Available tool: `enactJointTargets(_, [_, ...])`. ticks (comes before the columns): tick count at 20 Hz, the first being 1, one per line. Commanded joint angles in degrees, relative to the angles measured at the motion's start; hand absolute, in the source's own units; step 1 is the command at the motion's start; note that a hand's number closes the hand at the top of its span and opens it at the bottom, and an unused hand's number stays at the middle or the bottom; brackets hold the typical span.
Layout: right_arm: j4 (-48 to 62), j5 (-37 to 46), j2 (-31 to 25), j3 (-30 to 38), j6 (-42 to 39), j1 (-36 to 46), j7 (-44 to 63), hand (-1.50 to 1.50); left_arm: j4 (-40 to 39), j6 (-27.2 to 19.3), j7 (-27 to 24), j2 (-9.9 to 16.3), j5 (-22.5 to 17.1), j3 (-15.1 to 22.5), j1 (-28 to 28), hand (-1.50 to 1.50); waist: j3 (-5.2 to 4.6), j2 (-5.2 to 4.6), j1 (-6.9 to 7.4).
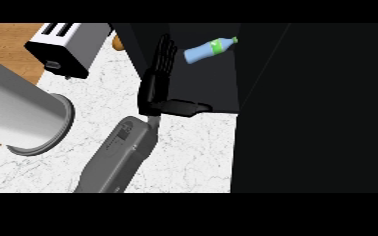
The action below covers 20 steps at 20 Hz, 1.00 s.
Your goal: Pick up the bottled water, place it into the cabinet and close the cabinet
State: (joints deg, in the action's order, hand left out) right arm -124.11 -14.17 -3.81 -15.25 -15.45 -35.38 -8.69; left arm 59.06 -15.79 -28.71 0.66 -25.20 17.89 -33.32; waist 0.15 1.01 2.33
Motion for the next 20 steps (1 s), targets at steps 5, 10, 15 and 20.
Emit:
enactJointTargets(5, [-1.8,0.4,-0.4,-0.9,0.0,-1.2,-0.2,-1.50,34.2,-4.3,9.4,7.6,0.8,6.9,22.8,-1.50,-0.09,-0.20,-0.32])
enactJointTargets(10, [-4.7,6.2,-2.7,-5.3,-1.5,-1.7,0.9,-1.50,48.2,-7.0,12.0,9.4,3.6,13.4,33.6,-1.50,-0.15,-0.55,-1.47])
enactJointTargets(15, [-0.6,10.9,-6.4,-9.2,-5.8,-0.8,1.9,1.50,60.4,-5.2,11.5,15.4,2.6,13.6,43.9,-1.50,-0.16,-0.50,-0.81])
enactJointTargets(20, [-4.9,11.1,-11.9,-10.0,-12.0,0.7,1.8,1.50,65.1,-6.1,8.3,17.2,3.0,11.1,51.2,-1.50,-0.16,-0.66,-1.29])
